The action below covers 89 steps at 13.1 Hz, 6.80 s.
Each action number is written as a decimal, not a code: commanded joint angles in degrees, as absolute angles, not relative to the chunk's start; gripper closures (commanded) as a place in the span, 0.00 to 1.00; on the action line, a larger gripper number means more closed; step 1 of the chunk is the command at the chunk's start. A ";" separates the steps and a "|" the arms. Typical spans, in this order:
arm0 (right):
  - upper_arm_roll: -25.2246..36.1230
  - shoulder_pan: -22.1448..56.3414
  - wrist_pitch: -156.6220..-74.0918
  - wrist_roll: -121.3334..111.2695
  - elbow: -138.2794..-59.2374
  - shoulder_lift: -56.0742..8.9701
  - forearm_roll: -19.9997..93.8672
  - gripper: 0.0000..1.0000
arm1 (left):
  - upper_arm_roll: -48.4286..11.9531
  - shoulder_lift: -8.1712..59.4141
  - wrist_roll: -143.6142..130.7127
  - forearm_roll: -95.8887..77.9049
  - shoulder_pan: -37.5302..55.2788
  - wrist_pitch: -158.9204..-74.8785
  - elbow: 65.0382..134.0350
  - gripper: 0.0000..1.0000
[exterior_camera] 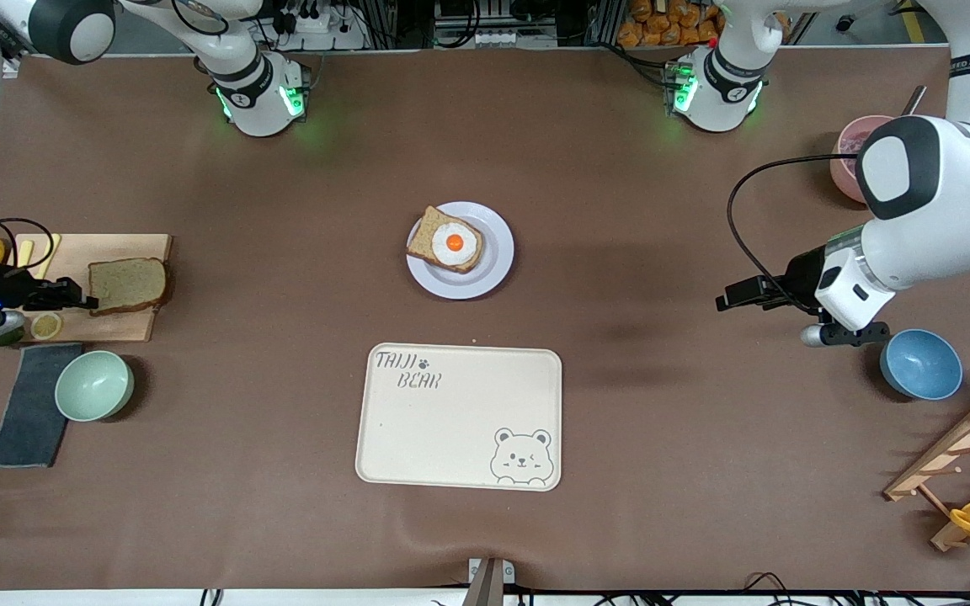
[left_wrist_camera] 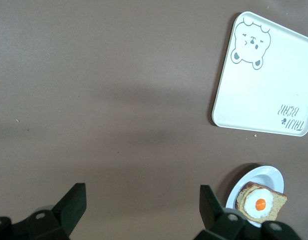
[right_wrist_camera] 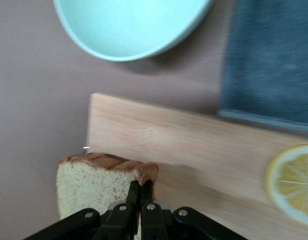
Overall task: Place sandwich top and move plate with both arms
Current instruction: 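Lower the right gripper and grasp the bread slice by its crust, then carry the bread slice with the right gripper over the egg plate, then lay the bread slice onto the egg and open the right gripper, then withdraw the right gripper while the left gripper reaches the plate rim, then grasp the white plate rim with the left gripper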
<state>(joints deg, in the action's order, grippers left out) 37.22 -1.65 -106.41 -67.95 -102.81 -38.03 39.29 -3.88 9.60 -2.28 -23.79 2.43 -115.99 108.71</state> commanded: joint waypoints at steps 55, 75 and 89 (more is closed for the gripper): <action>-32.08 -2.54 -139.06 12.57 -128.06 -16.71 40.52 0.00 | -6.68 16.25 -0.72 -29.00 3.69 -118.56 104.94 0.00; 4.13 -3.25 -90.05 -9.67 -86.08 -14.86 6.08 0.00 | -18.46 25.49 26.61 -62.38 11.86 -134.64 122.60 0.00; 3.52 1.14 -91.41 -4.50 -95.10 3.26 -2.72 0.00 | -18.37 31.81 50.88 -96.58 23.73 -145.02 123.22 0.00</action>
